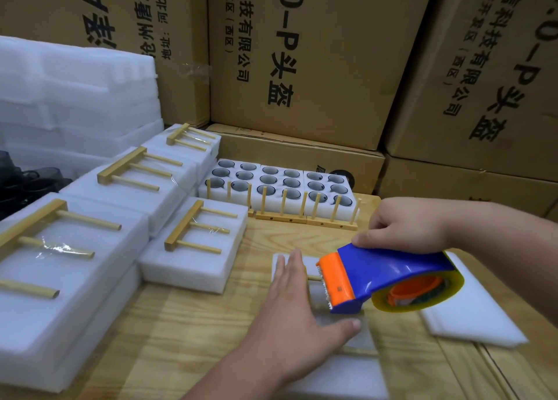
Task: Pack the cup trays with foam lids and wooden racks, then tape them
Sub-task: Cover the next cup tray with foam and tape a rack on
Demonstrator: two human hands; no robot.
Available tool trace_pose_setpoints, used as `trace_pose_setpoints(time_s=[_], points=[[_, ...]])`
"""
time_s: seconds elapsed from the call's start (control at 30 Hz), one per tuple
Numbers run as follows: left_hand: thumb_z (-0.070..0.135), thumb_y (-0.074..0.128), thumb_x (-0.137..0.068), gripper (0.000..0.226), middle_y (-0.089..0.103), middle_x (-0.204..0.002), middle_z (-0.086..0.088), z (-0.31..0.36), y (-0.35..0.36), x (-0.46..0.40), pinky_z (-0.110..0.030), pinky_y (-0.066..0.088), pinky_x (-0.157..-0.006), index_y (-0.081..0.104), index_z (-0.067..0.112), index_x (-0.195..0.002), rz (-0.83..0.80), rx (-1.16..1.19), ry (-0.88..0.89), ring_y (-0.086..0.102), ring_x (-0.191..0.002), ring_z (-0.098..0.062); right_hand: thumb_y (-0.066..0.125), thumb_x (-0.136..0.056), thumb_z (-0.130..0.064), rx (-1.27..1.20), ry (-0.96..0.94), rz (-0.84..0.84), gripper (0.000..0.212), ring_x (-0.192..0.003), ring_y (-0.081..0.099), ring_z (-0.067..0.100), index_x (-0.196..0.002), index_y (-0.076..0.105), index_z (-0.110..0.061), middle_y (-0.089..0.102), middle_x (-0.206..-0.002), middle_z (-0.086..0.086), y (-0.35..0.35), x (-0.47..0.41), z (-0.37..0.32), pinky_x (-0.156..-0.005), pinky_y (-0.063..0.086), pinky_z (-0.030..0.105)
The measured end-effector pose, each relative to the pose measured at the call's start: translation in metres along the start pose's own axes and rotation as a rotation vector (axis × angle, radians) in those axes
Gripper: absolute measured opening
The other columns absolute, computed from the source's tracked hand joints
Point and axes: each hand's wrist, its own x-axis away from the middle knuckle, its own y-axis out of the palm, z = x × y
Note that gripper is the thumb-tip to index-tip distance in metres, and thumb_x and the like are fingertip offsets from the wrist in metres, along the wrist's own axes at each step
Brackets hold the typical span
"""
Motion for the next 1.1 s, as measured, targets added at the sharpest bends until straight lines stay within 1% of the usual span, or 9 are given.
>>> trace_pose_setpoints(time_s=[0.07, 0.13, 0.2, 0.27, 0.43, 0.63, 0.77, 0.93, 1.1], points=[[0.083, 0.065, -0.059, 0.141, -0.019, -0.155, 0.036, 0.01, 0.007, -0.003, -0.019, 0.001, -0.117, -0.026, 0.037, -0.156, 0.006, 0.029, 0.009, -0.029, -0.144, 0.01, 0.047, -0.091, -0.074, -0.054, -0.005, 0.009, 0.063, -0.054, 0.051, 0.008, -0.07, 0.065, -0.017, 0.056, -0.057, -0.008, 0.009, 0.001, 0.011, -0.059, 0.043, 0.032], [0.082, 0.067, -0.059, 0.142, -0.015, -0.155, 0.037, 0.015, 0.013, -0.007, -0.02, 0.004, -0.119, -0.029, 0.038, -0.154, -0.011, 0.018, 0.002, -0.024, -0.147, 0.009, 0.046, -0.092, -0.073, -0.105, -0.005, -0.002, 0.065, -0.054, 0.052, 0.006, -0.077, 0.068, -0.014, 0.058, -0.06, -0.007, 0.022, 0.001, 0.02, -0.06, 0.044, 0.031], [0.083, 0.066, -0.061, 0.142, -0.013, -0.162, 0.03, 0.016, 0.018, -0.01, -0.025, 0.004, -0.123, -0.031, 0.034, -0.154, -0.037, -0.065, -0.002, -0.027, -0.147, 0.004, 0.047, -0.091, -0.075, -0.157, -0.009, -0.01, 0.066, -0.054, 0.054, 0.005, -0.08, 0.07, -0.014, 0.06, -0.062, -0.006, 0.035, 0.002, 0.026, -0.06, 0.045, 0.03], [0.084, 0.065, -0.063, 0.144, -0.015, -0.168, 0.019, 0.015, 0.022, -0.012, -0.03, 0.001, -0.125, -0.029, 0.028, -0.155, -0.049, -0.181, -0.005, -0.031, -0.145, 0.002, 0.048, -0.087, -0.079, -0.189, -0.027, 0.009, 0.063, -0.053, 0.053, 0.004, -0.072, 0.068, -0.022, 0.06, -0.061, -0.007, 0.046, 0.002, 0.031, -0.058, 0.044, 0.029], [0.092, 0.055, -0.06, 0.138, -0.011, -0.169, 0.018, 0.012, 0.023, -0.016, -0.032, 0.001, -0.125, -0.014, 0.027, -0.161, -0.093, -0.334, 0.0, -0.029, -0.142, 0.004, 0.048, -0.084, -0.082, -0.228, -0.047, 0.052, 0.061, -0.052, 0.05, 0.007, -0.062, 0.059, -0.026, 0.055, -0.057, -0.007, 0.061, 0.001, 0.041, -0.057, 0.041, 0.032], [0.089, 0.04, -0.07, 0.119, 0.01, -0.17, 0.006, 0.016, 0.027, -0.018, -0.034, -0.001, -0.125, 0.009, 0.022, -0.163, -0.085, -0.538, 0.059, -0.017, -0.156, -0.015, 0.044, -0.08, -0.088, -0.309, -0.049, 0.11, 0.068, -0.054, 0.052, 0.006, -0.07, 0.061, -0.023, 0.061, -0.068, 0.0, 0.074, 0.013, 0.059, -0.058, 0.043, 0.031], [0.092, 0.032, -0.071, 0.122, 0.0, -0.172, 0.005, 0.014, 0.027, -0.018, -0.036, -0.003, -0.125, 0.003, 0.019, -0.163, -0.152, -0.611, 0.028, -0.022, -0.154, -0.014, 0.039, -0.073, -0.092, -0.33, -0.023, 0.122, 0.064, -0.053, 0.051, 0.005, -0.063, 0.06, -0.032, 0.055, -0.061, -0.013, 0.082, 0.023, 0.078, -0.058, 0.04, 0.028], [0.091, 0.031, -0.077, 0.118, -0.009, -0.171, 0.003, 0.016, 0.026, -0.018, -0.04, -0.006, -0.124, -0.002, 0.019, -0.163, -0.208, -0.659, 0.005, -0.027, -0.153, -0.016, 0.037, -0.067, -0.1, -0.403, 0.021, 0.138, 0.076, -0.053, 0.052, 0.006, -0.065, 0.061, -0.027, 0.058, -0.063, -0.006, 0.089, 0.04, 0.111, -0.058, 0.041, 0.031], [0.089, 0.032, -0.081, 0.115, -0.016, -0.17, 0.0, 0.022, 0.023, -0.018, -0.044, -0.006, -0.125, -0.007, 0.019, -0.163, -0.279, -0.696, -0.028, -0.03, -0.152, -0.019, 0.042, -0.07, -0.098, -0.449, 0.074, 0.15, 0.072, -0.058, 0.059, 0.012, -0.066, 0.065, -0.029, 0.065, -0.07, 0.0, 0.093, 0.056, 0.13, -0.059, 0.043, 0.031]])
